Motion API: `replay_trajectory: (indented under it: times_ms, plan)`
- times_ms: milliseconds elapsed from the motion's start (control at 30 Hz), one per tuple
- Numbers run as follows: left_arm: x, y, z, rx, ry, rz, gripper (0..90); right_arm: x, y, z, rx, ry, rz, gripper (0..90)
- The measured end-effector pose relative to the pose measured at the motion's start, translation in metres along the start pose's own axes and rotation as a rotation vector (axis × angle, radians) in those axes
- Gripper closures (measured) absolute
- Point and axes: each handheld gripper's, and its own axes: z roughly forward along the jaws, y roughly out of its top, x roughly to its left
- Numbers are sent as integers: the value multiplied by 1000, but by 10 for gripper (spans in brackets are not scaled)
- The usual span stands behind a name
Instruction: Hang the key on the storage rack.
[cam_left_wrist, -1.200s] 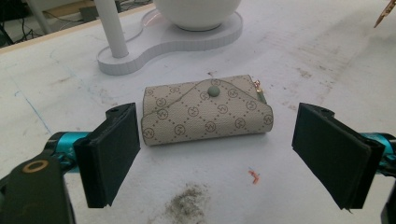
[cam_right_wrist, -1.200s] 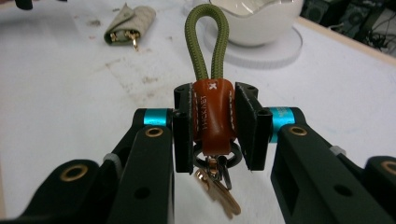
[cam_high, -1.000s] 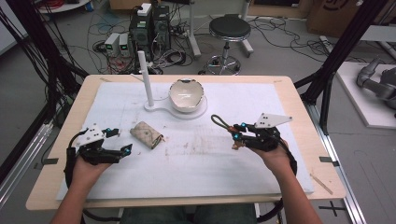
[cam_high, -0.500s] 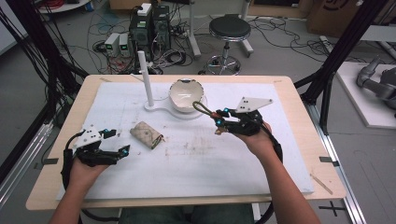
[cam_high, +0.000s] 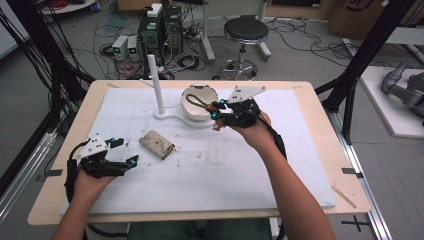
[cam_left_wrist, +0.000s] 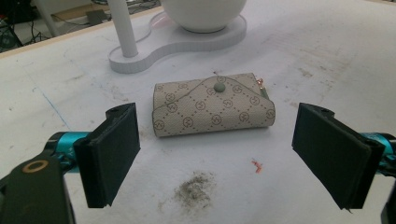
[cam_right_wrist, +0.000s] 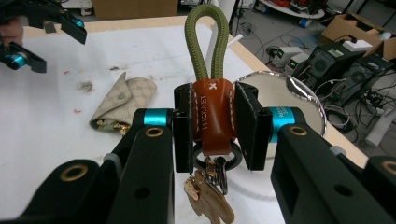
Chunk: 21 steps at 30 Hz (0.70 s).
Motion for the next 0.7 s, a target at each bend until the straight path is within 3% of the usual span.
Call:
replay_trajectory:
  times_ms: [133,433,700]
  plan:
    - [1,0,0,0,0,0,150,-1,11,8,-15,8,4,705]
    - [2,0,0,-1,0,-2,149,-1,39,34,-10,1,-56,705]
    - [5,-1,0,-2,3,-9,150,1,57,52,-4,4,-78,705]
